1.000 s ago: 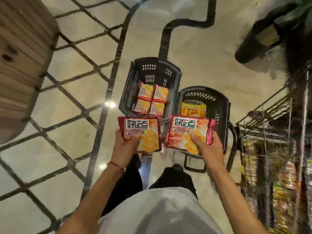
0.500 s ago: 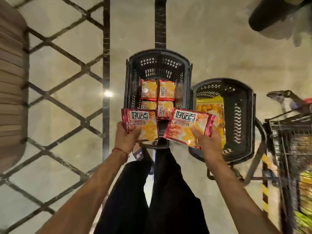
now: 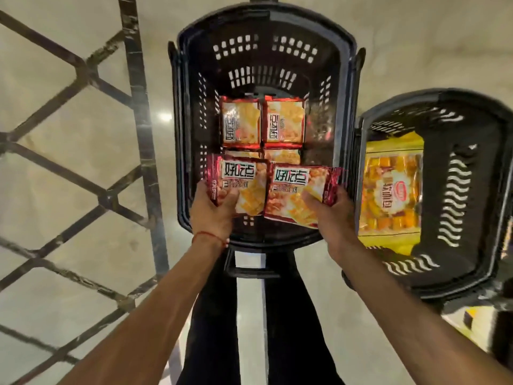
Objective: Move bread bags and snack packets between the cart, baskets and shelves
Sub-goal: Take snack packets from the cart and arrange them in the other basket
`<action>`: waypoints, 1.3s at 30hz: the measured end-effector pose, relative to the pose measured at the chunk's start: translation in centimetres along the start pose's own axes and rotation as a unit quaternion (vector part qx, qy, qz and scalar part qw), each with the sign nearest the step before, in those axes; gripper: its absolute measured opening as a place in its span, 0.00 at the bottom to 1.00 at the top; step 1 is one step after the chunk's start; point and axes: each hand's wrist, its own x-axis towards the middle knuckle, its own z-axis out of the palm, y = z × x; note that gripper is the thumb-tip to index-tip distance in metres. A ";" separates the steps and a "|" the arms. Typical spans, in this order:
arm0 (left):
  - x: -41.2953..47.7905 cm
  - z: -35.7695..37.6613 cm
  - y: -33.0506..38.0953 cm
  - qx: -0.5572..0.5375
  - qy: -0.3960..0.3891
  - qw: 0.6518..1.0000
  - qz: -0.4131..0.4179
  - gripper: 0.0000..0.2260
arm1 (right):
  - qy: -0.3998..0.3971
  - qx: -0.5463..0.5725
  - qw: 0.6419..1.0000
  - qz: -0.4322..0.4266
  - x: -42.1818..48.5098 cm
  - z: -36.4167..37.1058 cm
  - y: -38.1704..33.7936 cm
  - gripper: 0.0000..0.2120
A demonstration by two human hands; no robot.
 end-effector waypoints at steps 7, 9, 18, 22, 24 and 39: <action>8.9 3.8 -4.0 0.087 0.028 0.995 -0.039 0.20 | 0.039 -0.018 0.999 0.025 9.1 6.5 3.0 0.26; 11.1 4.8 -4.7 0.091 0.023 0.994 -0.050 0.18 | 0.036 -0.024 0.999 0.019 11.1 7.8 3.3 0.26; 15.4 7.8 -7.1 0.164 0.012 0.985 -0.055 0.14 | 0.013 -0.115 0.993 0.034 15.5 8.2 4.6 0.28; 13.2 7.8 -6.1 0.185 0.015 0.982 -0.036 0.29 | 0.009 -0.182 0.983 -0.019 13.4 7.9 3.8 0.36; 11.4 7.7 -5.4 0.200 0.007 0.980 -0.016 0.31 | 0.015 -0.205 0.978 -0.048 11.5 7.6 2.9 0.39; -13.8 -3.9 11.5 0.543 -0.109 0.795 0.247 0.30 | 0.006 -0.521 0.802 -0.292 -15.3 -6.8 -7.6 0.32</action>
